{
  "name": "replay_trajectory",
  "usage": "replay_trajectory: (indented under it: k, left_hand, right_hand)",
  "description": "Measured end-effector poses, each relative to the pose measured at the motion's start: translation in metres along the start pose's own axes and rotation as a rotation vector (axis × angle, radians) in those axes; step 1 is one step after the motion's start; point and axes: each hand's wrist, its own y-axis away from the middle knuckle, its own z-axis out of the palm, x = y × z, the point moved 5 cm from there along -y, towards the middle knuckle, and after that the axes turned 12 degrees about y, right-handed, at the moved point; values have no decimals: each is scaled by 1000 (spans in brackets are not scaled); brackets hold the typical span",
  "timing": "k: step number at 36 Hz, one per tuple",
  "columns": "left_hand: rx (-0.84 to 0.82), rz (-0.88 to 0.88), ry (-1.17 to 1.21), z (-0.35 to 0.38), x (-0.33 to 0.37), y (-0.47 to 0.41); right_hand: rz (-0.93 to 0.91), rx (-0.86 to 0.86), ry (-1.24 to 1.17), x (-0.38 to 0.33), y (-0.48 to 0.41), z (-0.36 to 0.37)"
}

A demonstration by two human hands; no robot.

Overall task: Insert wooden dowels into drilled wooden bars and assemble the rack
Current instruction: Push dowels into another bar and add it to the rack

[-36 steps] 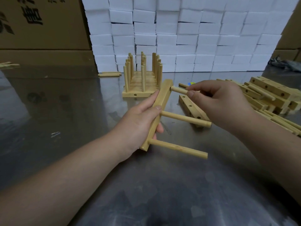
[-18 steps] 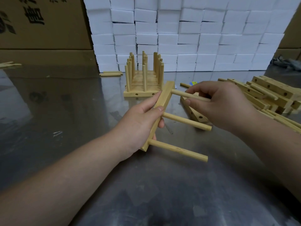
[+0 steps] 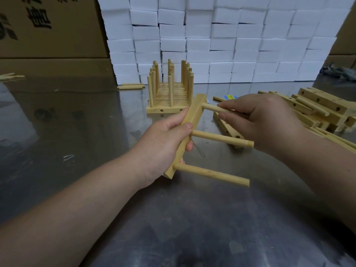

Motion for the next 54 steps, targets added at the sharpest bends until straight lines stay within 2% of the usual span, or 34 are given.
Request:
replay_trajectory:
  k: [11,16,22,29,34,36,39,42,44,46,50,54]
  left_hand:
    - [-35,5,-107,0,1,2]
    - [-22,38,-100,0,3,3]
    - [-8,45,-93,-1,0,2]
    - [-27,10,-73,-1,2,1]
    - [-10,51,-1,-7,7,-3]
    - [36,29,31,-10,6,-6]
    - [120,-73,233,-19,2,-10]
    - [106,-172,424,-25,1,-12]
    - [16,-238,498,-23,1,-12]
    - [-81,-306,547,-19,0,-10]
    - [-273,-458,650,-12,-4,-3]
    - [-369,-541,673,-10,-5,0]
  right_hand:
    - [219,-173,-310,11,2,11]
    - [287,-150,-430,13,0,12]
    - [461,-161,-622,19,3,21]
    - [532,-195,-679,21,4,26]
    - [538,-164,-773,21,1,21]
    - [589,-179,-938,22,1,23]
    - [650,-154,-1158,26,-2,21]
    - [757,-152,-1008,30,-4,24]
    - [633,-169,-732,28,-1,25]
    - [451,-244,-624,16,3,29]
    - [281,-420,-535,7,7,40]
    - [216,-339,-646,7,4,36]
